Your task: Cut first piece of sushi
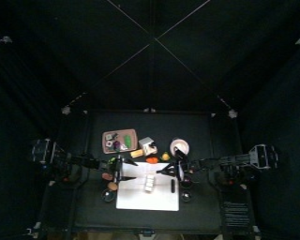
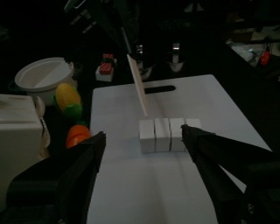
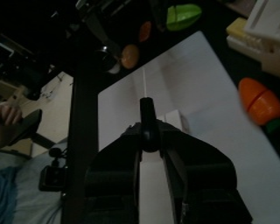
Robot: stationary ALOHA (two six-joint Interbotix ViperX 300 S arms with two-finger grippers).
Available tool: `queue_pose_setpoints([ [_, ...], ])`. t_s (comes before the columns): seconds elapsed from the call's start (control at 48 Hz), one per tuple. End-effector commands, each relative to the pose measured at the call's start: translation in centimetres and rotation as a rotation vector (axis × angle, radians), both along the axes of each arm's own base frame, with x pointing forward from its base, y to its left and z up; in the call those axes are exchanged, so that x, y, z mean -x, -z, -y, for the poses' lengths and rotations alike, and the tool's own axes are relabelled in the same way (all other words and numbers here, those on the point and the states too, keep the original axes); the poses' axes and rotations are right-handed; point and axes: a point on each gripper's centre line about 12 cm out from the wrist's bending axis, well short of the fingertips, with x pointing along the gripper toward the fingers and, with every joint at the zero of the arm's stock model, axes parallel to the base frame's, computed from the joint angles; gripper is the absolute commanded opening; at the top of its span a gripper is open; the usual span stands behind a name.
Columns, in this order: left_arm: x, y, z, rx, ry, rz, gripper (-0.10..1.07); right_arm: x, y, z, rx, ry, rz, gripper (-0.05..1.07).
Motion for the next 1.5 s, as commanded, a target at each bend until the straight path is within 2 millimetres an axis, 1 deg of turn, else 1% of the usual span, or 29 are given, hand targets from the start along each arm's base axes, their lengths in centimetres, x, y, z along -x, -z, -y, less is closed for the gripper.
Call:
queue_pose_setpoints([
  [0.0,-0.4,-0.6,0.0,0.004,-0.001,0.027,1.01,0.1,-1.0,0.4,0.029,0.037,0.067,0.51],
  [0.104,-0.4,-0.6,0.0,0.004,-0.002,0.026,1.01,0.3,-0.9,0.0,0.074,0.048,0.101,0.51],
  [0.25,-0.6,-0.8,0.0,0.007,-0.007,0.034,1.01,-0.4,-0.8,-1.1,0.143,0.048,0.12,0.51],
  [0.438,-0.9,-1.1,-0.5,0.033,-0.049,0.043,1.01,-1.4,-0.3,-2.0,0.241,0.064,0.126,0.51],
  [0.667,-0.9,-1.2,-0.3,0.04,-0.047,0.06,1.01,-1.3,0.5,-2.6,0.334,0.124,0.132,0.52],
  [0.812,-1.3,-0.8,-0.1,0.041,-0.036,0.069,1.01,-1.6,0.8,-3.7,0.381,0.133,0.139,0.52],
  [1.062,-3.0,0.6,-0.1,0.051,-0.03,0.089,1.01,-1.9,1.1,-4.6,0.401,0.144,0.132,0.52],
  [1.167,-3.4,0.8,0.1,0.055,-0.025,0.086,1.01,-1.8,1.0,-4.9,0.403,0.139,0.143,0.52],
  [1.312,-3.5,0.8,0.2,0.062,-0.019,0.086,0.99,-1.7,1.3,-5.2,0.405,0.13,0.137,0.52],
  [1.479,-3.4,1.0,0.6,0.078,0.006,0.074,0.93,-1.7,2.2,-5.2,0.408,0.14,0.107,0.52],
])
